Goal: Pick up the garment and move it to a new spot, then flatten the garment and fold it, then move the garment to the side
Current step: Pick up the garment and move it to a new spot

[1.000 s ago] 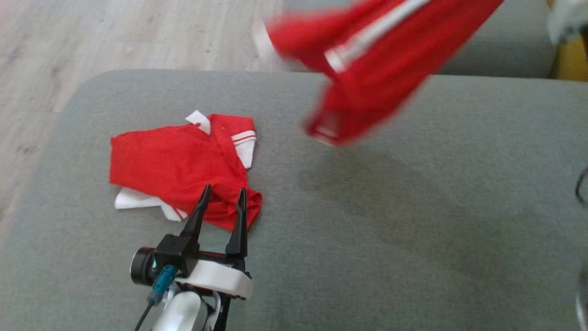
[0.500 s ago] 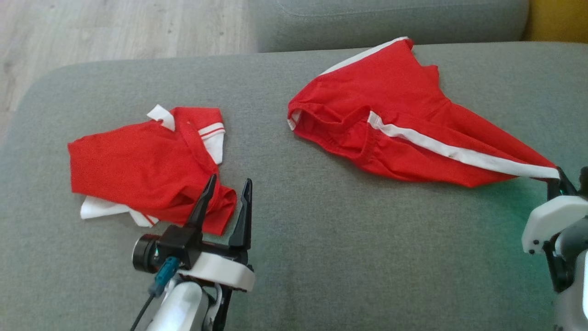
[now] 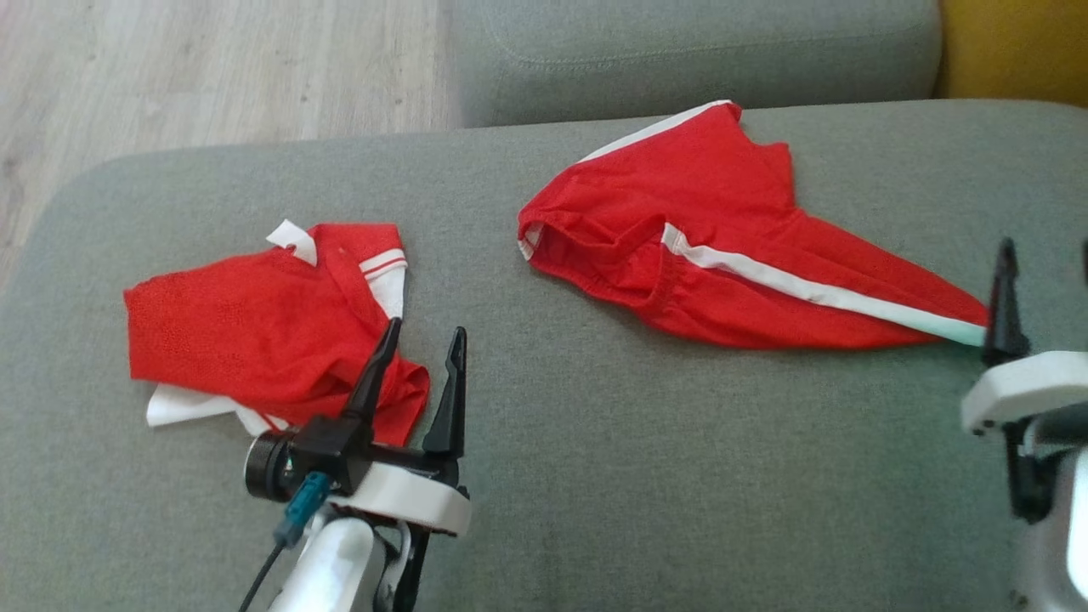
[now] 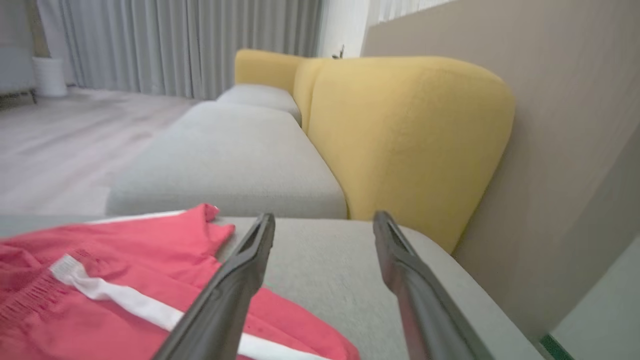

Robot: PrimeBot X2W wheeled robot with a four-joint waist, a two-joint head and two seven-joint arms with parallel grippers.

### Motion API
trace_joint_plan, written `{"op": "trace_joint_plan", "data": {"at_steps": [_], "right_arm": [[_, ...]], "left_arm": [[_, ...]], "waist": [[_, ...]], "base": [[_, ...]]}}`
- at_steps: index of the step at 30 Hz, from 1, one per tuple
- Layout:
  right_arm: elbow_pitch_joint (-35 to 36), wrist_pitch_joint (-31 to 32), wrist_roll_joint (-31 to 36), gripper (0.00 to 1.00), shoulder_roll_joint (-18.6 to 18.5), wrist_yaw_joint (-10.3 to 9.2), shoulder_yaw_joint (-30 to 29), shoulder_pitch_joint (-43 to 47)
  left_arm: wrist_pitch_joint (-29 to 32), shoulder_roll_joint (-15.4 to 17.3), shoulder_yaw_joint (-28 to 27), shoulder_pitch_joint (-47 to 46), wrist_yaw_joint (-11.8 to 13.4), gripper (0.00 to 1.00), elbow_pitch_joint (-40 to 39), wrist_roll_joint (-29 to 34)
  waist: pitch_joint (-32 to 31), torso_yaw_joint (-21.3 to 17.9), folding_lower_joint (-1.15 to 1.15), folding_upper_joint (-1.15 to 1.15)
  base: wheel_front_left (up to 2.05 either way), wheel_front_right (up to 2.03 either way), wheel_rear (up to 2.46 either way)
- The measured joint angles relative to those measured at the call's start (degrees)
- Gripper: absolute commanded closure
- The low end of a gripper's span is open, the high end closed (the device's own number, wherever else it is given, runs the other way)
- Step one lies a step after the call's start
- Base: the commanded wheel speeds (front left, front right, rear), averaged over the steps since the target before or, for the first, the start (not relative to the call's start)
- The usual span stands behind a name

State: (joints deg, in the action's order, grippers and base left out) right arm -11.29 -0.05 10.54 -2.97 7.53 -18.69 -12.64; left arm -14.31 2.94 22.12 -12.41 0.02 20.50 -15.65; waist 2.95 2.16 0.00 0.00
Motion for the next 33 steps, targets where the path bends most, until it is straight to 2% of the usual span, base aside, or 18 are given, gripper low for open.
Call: {"op": "trace_joint_plan", "data": {"at_steps": [1, 2, 6, 11, 17, 23, 27, 33], "right_arm": [[0.69, -1.25, -1.33, 0.00, 0.18, 0.00, 1.24, 0.25], [1.41, -3.90, -6.12, 0.00, 0.23, 0.00, 3.90, 1.03], [1.86, -9.28, -16.28, 0.00, 0.32, 0.00, 9.55, 5.26], [-0.13, -12.91, -21.49, 0.00, 0.38, 0.00, 13.35, 10.97], [-0.53, -13.74, -21.71, 0.00, 0.38, 0.00, 14.37, 10.34], [-0.70, -13.10, -19.86, 0.00, 0.36, 0.00, 16.73, 5.34], [-3.31, -8.14, -18.44, 0.00, 0.34, 0.00, 18.67, -0.44], [-12.69, -0.96, -14.56, 0.00, 0.26, 0.00, 19.23, -8.82]], "left_arm": [[-0.07, 0.00, 0.00, 0.05, 0.01, 0.00, -0.35, -0.11], [-0.14, -0.01, 0.05, 0.05, 0.04, 0.00, -0.85, -0.82], [-0.14, -0.01, 0.14, 0.09, 0.53, 0.00, -1.71, -1.59], [-0.14, -0.01, 0.25, 0.10, 0.58, 0.00, -2.29, -1.79], [-0.14, -0.02, 0.79, 0.10, 0.57, 0.00, -2.29, -1.97], [-0.14, -0.02, 1.78, -0.12, 0.57, 0.00, -2.29, -2.02], [-0.14, -0.03, 2.18, -0.71, 0.62, 0.00, -2.30, -2.56], [-0.14, -0.05, 3.71, -2.73, 1.21, 0.00, -2.31, -3.66]], "waist": [[-0.13, -0.16, 0.00, 0.00], [-0.27, -0.39, 0.00, 0.00], [-0.40, -0.95, 0.00, 0.00], [0.03, -1.54, 0.00, 0.00], [0.89, -1.11, 0.00, 0.00], [2.79, 1.27, 0.00, 0.00], [4.59, 3.55, 0.01, 0.00], [7.24, 7.47, 0.01, 0.00]], "base": [[0.00, 0.00, 0.00], [0.00, 0.00, 0.00], [0.00, 0.00, 0.00], [0.00, 0.00, 0.00], [0.00, 0.00, 0.00], [0.00, 0.00, 0.00], [0.00, 0.00, 0.00], [0.00, 0.00, 0.00]]}}
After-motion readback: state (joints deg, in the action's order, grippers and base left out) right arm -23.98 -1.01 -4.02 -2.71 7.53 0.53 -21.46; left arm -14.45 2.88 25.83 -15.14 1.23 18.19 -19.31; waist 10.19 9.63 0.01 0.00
